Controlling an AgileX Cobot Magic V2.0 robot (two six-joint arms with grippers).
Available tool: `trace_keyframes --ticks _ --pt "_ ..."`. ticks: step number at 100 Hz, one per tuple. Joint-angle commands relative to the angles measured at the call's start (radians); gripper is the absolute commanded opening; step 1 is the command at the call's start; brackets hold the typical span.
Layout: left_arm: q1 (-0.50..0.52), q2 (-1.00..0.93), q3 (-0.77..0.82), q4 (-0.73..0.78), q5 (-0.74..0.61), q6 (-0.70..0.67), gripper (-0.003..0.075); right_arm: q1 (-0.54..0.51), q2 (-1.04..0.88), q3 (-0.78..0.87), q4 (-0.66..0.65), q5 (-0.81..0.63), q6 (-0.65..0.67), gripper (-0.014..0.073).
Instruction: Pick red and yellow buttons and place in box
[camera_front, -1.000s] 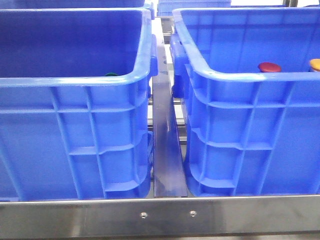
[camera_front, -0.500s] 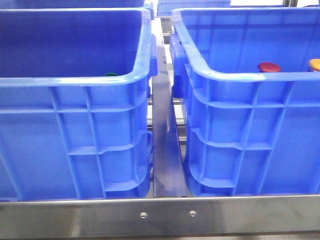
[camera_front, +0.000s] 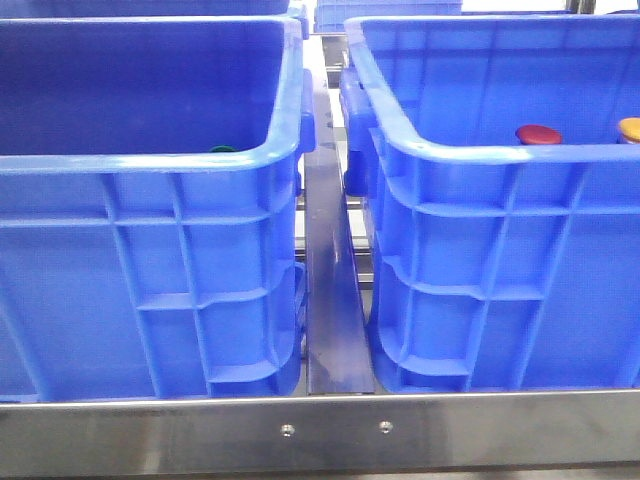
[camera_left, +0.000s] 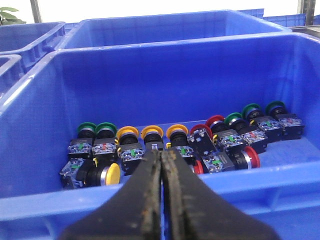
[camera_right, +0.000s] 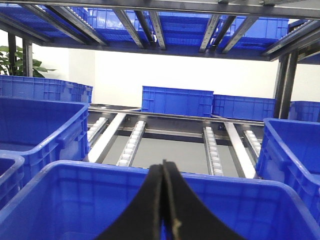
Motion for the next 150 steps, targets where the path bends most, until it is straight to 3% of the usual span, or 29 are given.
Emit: trace_keyframes --ticks 1,23,150 --pt "0.003 -0.029 -0.003 -0.009 -0.127 -0.002 -0.002 -0.003 0.006 -0.027 0.075 0.026 0.001 -0.0068" --pt "0.003 -0.029 0.043 -0.009 -0.222 -0.002 -0.002 -0.003 0.006 -0.027 0.075 0.026 0.001 -0.0068" --pt "0.003 -0.029 0.043 -0.009 -0.197 -0.002 -0.002 -0.003 0.006 -0.027 0.075 0.003 0.001 -0.0068"
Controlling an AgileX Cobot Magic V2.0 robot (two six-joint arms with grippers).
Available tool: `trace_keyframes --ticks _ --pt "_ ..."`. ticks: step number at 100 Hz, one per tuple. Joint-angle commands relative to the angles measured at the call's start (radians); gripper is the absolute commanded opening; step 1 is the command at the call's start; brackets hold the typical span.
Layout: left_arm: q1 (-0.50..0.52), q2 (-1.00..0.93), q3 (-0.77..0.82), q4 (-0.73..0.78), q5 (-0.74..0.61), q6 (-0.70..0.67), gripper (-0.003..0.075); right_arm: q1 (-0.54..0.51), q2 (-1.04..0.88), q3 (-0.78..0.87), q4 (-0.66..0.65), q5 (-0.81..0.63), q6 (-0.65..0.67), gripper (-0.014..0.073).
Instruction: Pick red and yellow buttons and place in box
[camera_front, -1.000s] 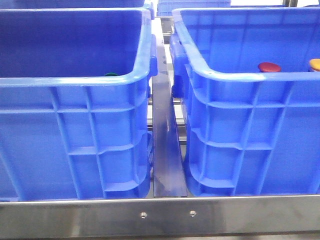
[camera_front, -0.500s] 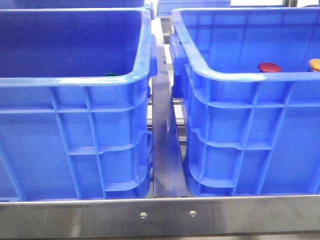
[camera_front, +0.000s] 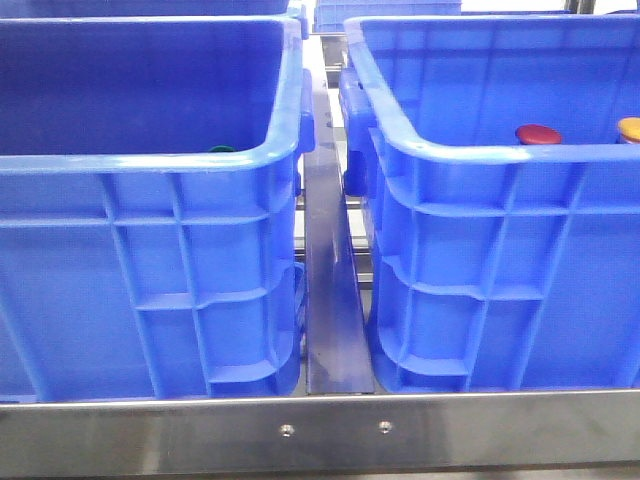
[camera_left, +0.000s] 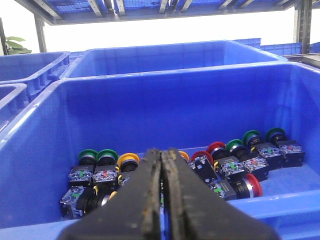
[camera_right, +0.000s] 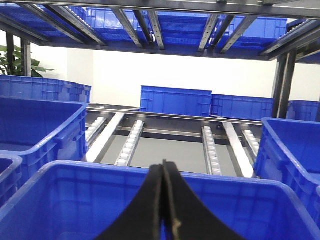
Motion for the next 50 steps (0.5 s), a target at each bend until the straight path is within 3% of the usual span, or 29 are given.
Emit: trace_keyframes --ticks 1,13,23,39,50 --pt "0.003 -0.029 0.022 -0.009 -0.075 -0.002 -0.002 -0.003 0.006 -0.027 0.075 0.01 0.001 -0.0068" --pt "0.003 -0.029 0.022 -0.009 -0.075 -0.002 -0.002 0.017 0.005 -0.027 0.053 0.018 0.014 -0.0068" --pt "0.003 -0.029 0.022 -0.009 -0.075 -0.002 -0.002 0.027 0.005 -0.027 -0.114 0.039 0.122 -0.0068" --pt "0.003 -0.029 0.022 -0.009 -0.075 -0.002 -0.002 0.027 0.005 -0.027 -0.501 0.053 0.516 -0.0068" --pt "0.003 -0.029 0.022 -0.009 -0.075 -0.002 -0.002 0.027 0.004 -0.027 -0.686 0.051 0.744 -0.0068"
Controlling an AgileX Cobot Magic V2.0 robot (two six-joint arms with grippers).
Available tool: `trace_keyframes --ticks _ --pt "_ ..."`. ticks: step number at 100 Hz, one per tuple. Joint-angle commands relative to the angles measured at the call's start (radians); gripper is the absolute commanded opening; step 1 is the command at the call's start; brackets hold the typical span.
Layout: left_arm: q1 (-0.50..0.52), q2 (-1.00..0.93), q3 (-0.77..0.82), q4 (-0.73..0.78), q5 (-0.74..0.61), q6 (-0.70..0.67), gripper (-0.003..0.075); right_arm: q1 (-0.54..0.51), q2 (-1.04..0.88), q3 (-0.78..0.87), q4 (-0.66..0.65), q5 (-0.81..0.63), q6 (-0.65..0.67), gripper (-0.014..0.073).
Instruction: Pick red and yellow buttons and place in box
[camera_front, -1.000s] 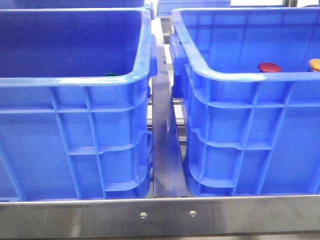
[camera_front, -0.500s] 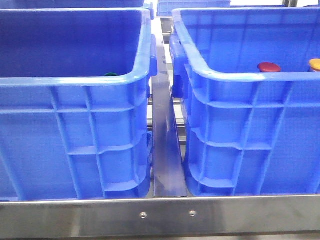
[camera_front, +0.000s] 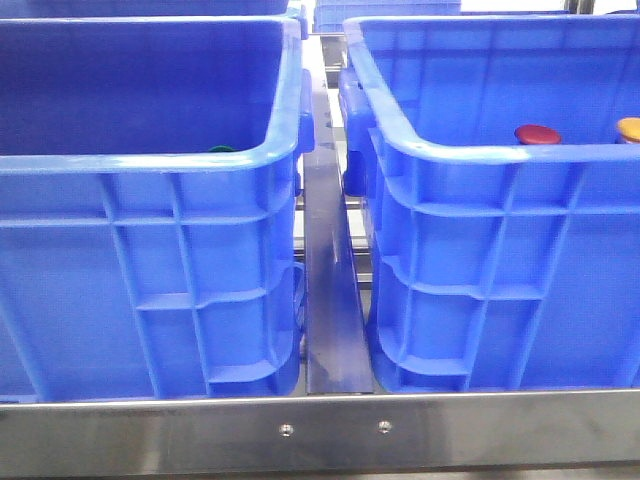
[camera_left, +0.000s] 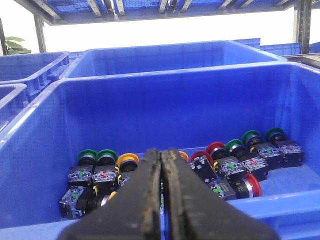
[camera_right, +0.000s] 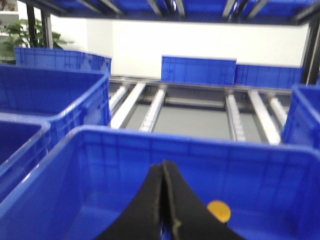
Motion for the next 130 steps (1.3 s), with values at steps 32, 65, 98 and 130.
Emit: trace_keyframes --ticks 32,65,98,130 --pt "0.003 -0.029 0.022 -0.009 -0.075 -0.002 -0.002 0.001 -0.039 -0.026 -0.269 -0.057 0.298 -0.0068" --pt "0.003 -0.029 0.022 -0.009 -0.075 -0.002 -0.002 0.006 -0.062 -0.026 -0.312 -0.056 0.321 -0.0068" --pt "0.003 -0.029 0.022 -0.009 -0.075 -0.002 -0.002 0.022 -0.191 -0.026 -1.143 -0.054 1.18 -0.0068" --pt "0.003 -0.029 0.022 -0.009 -0.075 -0.002 -0.002 0.098 -0.239 0.118 -1.37 -0.191 1.387 -0.0068"
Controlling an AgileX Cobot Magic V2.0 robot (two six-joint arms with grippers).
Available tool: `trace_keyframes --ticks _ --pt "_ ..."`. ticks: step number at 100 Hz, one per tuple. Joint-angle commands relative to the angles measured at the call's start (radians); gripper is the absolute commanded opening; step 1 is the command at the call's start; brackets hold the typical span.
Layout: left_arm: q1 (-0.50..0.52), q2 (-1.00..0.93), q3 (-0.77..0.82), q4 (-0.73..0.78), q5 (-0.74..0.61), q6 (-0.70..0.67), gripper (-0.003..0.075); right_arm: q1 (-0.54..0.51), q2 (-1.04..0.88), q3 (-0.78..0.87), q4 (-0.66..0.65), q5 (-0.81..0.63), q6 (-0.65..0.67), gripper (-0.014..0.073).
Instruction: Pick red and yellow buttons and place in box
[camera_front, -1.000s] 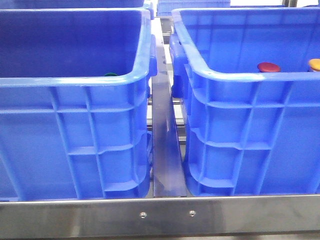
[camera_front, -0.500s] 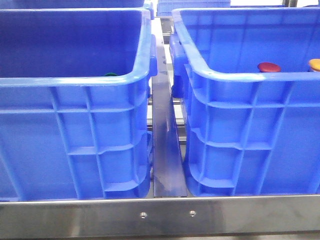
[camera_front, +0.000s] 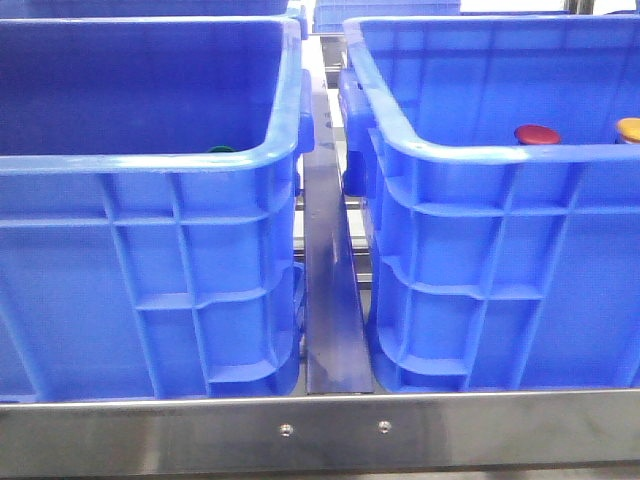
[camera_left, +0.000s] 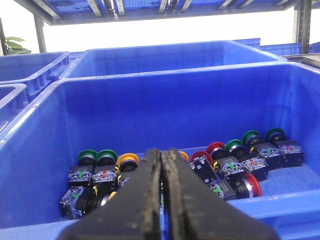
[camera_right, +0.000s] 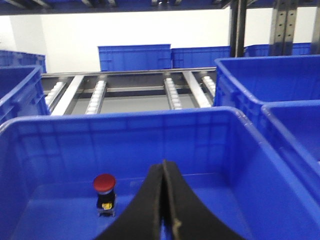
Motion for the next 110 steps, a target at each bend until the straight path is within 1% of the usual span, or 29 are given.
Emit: trace_keyframes --ticks 1,14,35,62,110 --pt "0.003 -0.029 0.022 -0.009 -0.075 -0.002 -0.002 0.03 -0.006 0.034 -0.031 -0.145 0.018 -0.0068" --pt "0.003 -0.029 0.022 -0.009 -0.075 -0.002 -0.002 0.051 -0.056 0.134 -0.031 -0.218 0.019 -0.0068" --pt "0.003 -0.029 0.022 -0.009 -0.075 -0.002 -0.002 0.064 -0.205 0.261 -0.031 -0.236 0.035 -0.0068" --pt "0.003 -0.029 0.022 -0.009 -0.075 -0.002 -0.002 0.139 -0.195 0.401 -0.031 -0.381 0.037 -0.0068" --pt "0.003 -0.029 0.022 -0.009 -0.075 -0.002 -0.002 0.147 -0.196 0.401 -0.031 -0.364 0.038 -0.0068"
